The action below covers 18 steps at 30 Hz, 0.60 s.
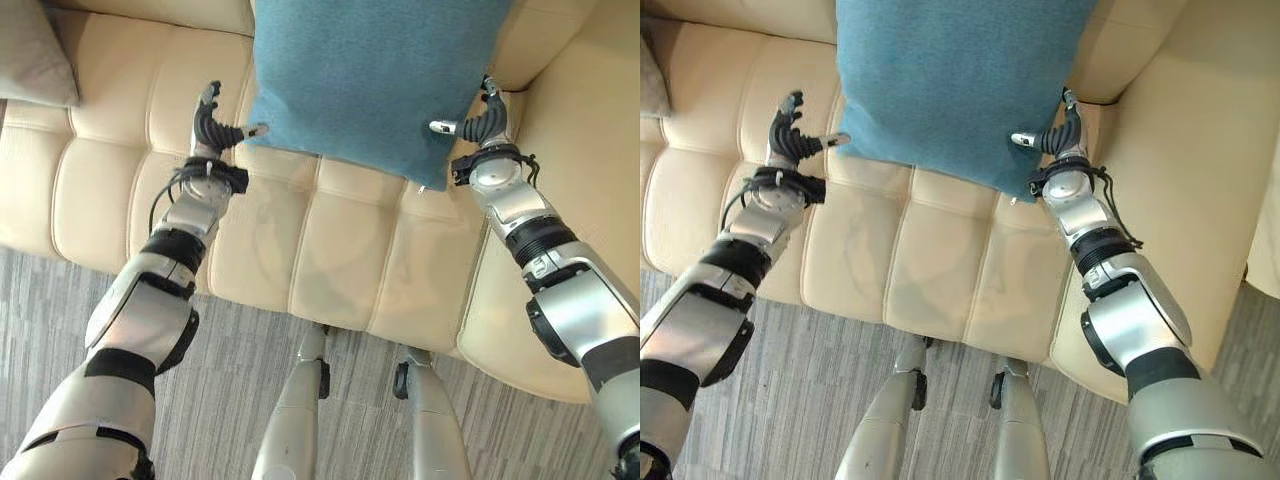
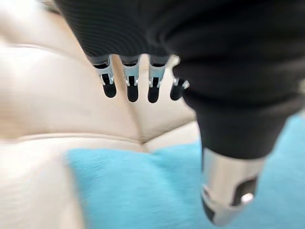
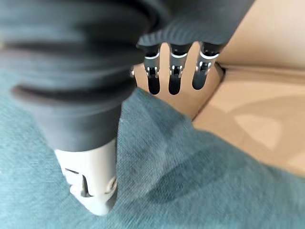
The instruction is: Pick up all the scattered cushions and arrange them neatly on the sofa.
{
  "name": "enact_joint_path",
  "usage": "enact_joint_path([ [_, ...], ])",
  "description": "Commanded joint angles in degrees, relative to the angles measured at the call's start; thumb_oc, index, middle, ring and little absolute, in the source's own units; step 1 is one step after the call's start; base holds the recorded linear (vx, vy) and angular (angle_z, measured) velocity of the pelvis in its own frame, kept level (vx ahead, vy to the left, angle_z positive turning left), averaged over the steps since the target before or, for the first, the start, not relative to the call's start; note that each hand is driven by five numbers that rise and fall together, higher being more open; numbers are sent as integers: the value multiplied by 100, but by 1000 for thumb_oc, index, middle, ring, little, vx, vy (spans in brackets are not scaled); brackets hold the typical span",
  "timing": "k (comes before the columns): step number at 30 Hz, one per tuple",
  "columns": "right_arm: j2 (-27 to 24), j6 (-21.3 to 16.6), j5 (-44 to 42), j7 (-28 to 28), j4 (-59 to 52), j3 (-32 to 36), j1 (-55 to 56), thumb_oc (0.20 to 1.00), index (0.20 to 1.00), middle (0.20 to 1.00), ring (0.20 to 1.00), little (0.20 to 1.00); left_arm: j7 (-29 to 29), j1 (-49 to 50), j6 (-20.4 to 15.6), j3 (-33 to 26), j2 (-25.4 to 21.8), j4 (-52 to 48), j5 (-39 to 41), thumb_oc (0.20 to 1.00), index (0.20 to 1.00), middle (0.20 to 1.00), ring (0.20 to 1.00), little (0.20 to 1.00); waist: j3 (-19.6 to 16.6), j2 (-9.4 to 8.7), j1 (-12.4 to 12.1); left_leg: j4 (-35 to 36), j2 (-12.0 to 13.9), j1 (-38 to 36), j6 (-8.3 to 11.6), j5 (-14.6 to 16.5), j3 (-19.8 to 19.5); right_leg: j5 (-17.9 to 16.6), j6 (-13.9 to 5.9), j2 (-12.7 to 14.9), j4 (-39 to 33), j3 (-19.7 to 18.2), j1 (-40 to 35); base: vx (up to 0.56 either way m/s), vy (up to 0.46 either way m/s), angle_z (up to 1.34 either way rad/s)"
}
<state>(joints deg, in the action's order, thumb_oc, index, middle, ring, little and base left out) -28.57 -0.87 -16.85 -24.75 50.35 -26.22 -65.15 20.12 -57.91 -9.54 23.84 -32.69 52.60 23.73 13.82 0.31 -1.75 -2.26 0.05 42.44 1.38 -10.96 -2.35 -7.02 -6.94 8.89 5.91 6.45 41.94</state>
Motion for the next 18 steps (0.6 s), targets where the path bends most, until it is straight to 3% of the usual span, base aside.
enact_joint_path([
  [1,-228,-362,240,-93,-635,530,139,1000,1000,1000,1000,1000,179,-120,-487,-306,-432,-607,119,1000,1000,1000,1000,1000,61,-180,-51,292,-117,-326,544,204,168,-83,-487,68,-319,-51,-286,-9,19,-3],
  [4,-426,-632,452,192,-2118,1752,2078,1000,1000,1000,1000,1000,67,1645,-606,-1168,-562,-2080,-270,1000,1000,1000,1000,1000,22,-226,-33,246,-189,-825,483,404,219,11,-474,80,-309,-8,-833,5,50,0],
  [9,-162,-622,779,1032,-3347,2558,4367,1000,1000,1000,1000,1000,-526,3919,-469,-1947,-88,-3160,-478,1000,1000,1000,1000,1000,-113,-356,52,31,-242,-1474,362,705,277,50,-483,151,-393,118,-1687,10,24,-10],
  [15,271,-520,1033,1720,-3209,3025,6099,1000,1000,1000,1000,1000,-1073,5567,-119,-2467,352,-2899,-935,1000,1000,1000,1000,1000,-467,-419,194,-54,-278,-2084,274,893,353,56,-523,156,-578,230,-2408,50,45,-9],
  [18,578,-461,1136,2047,-2284,3039,6704,1000,1000,1000,1000,1000,-1473,6447,132,-2616,741,-2080,-1091,1000,1000,1000,1000,1000,-773,-435,278,-317,-220,-2608,145,1201,515,104,-550,238,-608,188,-2885,57,129,-21],
])
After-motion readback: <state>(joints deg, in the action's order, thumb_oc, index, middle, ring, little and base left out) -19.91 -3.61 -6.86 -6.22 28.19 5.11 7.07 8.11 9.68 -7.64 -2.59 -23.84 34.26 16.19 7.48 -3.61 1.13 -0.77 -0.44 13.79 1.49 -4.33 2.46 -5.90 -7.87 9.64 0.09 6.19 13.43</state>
